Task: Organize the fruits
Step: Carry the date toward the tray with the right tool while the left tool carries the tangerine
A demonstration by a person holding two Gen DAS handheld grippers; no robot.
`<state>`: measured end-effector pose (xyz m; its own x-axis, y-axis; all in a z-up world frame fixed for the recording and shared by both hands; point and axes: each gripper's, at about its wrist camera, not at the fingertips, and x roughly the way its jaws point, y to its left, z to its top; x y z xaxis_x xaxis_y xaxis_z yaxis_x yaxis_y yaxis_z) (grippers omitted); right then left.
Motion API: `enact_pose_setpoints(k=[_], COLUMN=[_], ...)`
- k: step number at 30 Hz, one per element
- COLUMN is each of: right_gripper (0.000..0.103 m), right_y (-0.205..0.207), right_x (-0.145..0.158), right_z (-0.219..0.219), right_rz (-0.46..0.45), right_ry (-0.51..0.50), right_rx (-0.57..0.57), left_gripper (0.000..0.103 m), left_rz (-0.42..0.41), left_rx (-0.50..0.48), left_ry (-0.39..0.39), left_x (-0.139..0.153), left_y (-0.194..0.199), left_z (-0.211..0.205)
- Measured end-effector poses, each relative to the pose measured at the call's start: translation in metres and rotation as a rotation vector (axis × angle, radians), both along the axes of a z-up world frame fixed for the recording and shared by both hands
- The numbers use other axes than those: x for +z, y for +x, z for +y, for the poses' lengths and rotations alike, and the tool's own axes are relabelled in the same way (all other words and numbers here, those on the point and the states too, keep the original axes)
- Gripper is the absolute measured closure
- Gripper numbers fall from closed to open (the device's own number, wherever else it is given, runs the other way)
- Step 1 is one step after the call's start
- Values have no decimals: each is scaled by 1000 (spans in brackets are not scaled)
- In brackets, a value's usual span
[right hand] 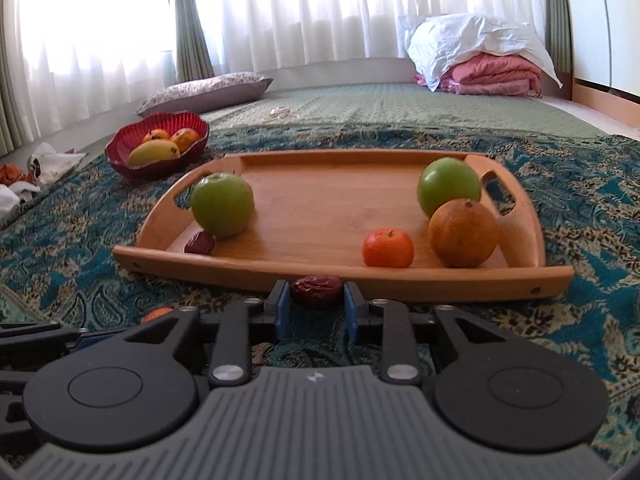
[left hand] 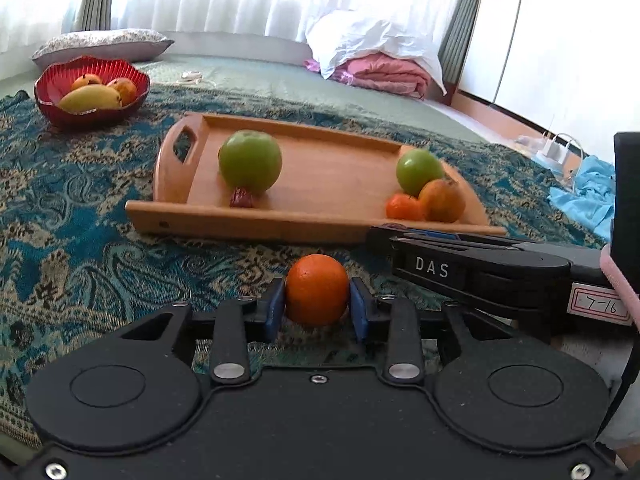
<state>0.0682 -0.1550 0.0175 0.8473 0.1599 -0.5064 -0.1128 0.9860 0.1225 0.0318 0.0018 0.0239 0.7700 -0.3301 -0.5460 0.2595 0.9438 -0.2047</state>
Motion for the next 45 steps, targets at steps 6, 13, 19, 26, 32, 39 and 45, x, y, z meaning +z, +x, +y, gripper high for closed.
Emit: enact_pose_setpoints(k=[6, 13, 19, 26, 32, 39, 45], right_gripper=[70, 70, 70, 70, 70, 70, 70], right_y=[-2, -5, -8, -9, -8, -3, -4], right_x=[4, 0, 0, 2, 8, 18, 16], right_z=[-11, -16, -17, -19, -21, -20, -24], right_rz=[-13, -1, -5, -9, -31, -58, -56], right_ry=[1, -5, -6, -7, 1, -8, -5], right_rx=[-29, -39, -41, -44, -43, -38, -54], left_gripper=[70, 63, 68, 69, 69, 69, 69], left_rz=[10, 23, 29, 15, -52, -80, -18], left_rx=[19, 7, -30, -3, -6, -23, -24], left_ry=[-54, -53, -9, 19, 21, 8, -26], left_x=[5, -2, -7, -4, 14, 30, 17], left_y=[6, 9, 10, 11, 13, 22, 14], left_z=[10, 16, -2, -9, -14, -17, -2])
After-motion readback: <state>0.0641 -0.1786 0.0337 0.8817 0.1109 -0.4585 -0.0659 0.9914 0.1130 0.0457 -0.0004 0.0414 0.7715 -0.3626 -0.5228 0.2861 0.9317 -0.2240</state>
